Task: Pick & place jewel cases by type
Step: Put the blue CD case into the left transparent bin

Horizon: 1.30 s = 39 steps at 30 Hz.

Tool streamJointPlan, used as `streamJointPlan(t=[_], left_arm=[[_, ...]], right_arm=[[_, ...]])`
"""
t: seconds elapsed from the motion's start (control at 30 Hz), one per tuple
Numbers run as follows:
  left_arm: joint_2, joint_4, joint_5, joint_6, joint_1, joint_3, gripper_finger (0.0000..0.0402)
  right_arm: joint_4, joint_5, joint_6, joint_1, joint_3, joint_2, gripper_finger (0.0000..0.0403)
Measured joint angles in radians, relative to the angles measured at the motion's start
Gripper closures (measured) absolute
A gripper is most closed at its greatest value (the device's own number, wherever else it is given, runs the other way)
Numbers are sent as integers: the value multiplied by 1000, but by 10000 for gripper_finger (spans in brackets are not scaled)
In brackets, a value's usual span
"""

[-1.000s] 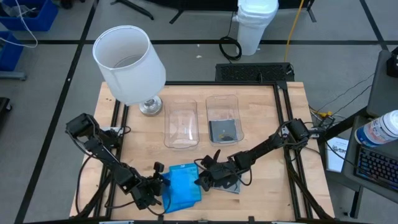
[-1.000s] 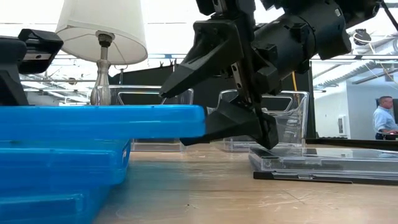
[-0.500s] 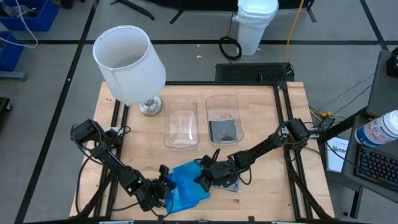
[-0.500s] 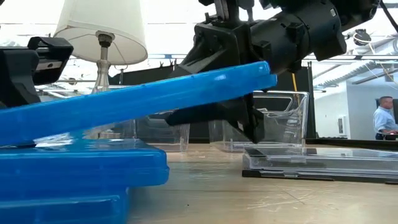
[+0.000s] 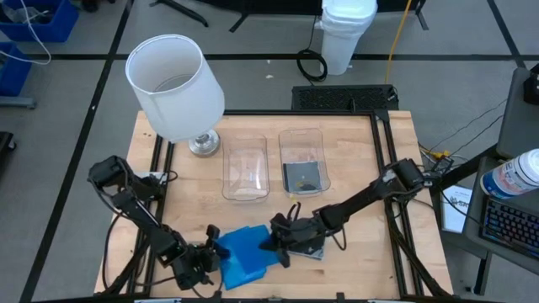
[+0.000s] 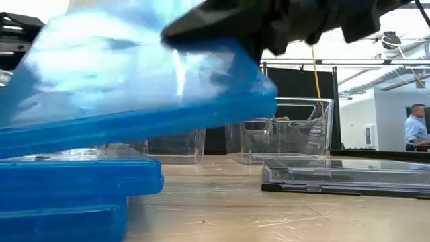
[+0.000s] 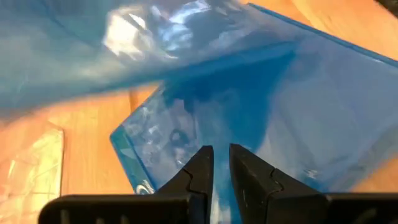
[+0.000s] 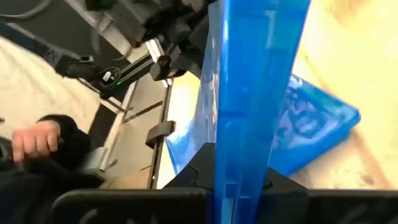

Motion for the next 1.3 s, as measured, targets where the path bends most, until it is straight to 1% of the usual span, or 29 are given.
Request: streamJointPlan(t=[0.13,0.23,0.27,0.4,0.43,0.47,0.6,0.63,0.7,0.77,0.83,0.87,0.93,1.0,1.1,1.2,1.3], left_arm=[[0,6,-37,-14,-12,0,341],[0,7,-55,-22,-13,0,341],[0,6,-58,-22,-13,0,341],[0,6,-58,-26,-14,1,341],[0,5,-58,-30,-17,1,341],[-1,4,-52,-29,-19,1,341],[-2,-31,-34,-26,-60,2,341],[-2,-41,-34,-32,-77,2,341],[-2,-66,-48,-48,-109,2,341],[-2,-81,-68,-76,-141,2,341],[-2,-94,-89,-100,-166,2,341],[-2,-100,-96,-112,-178,2,341],[-2,-107,-100,-127,-194,2,341],[-2,-114,-102,-135,-204,2,341],[-2,-128,-103,-149,-215,2,341],[-2,-161,-102,-174,-220,2,341],[-2,-201,-102,-209,-220,2,341]], right_arm=[[-15,68,-144,19,-2,-82,394],[-76,81,-281,16,27,-162,396],[-123,96,-318,12,47,-182,396],[-338,253,-465,-18,169,-242,393],[-378,274,-493,-31,208,-248,394],[-424,288,-509,-44,247,-252,395],[-606,281,-544,-120,372,-251,395],[-632,281,-531,-147,385,-251,395],[-651,264,-422,-219,392,-251,395],[-681,162,-281,-305,393,-250,395],[-691,49,-174,-383,394,-229,395],[-687,7,-137,-418,394,-214,395],[-710,-30,-65,-466,393,-192,395],[-692,-41,15,-501,393,-168,395],[-683,-113,116,-538,394,-128,395],[-685,-163,199,-552,394,-93,395],[-647,-195,264,-562,395,-69,395]])
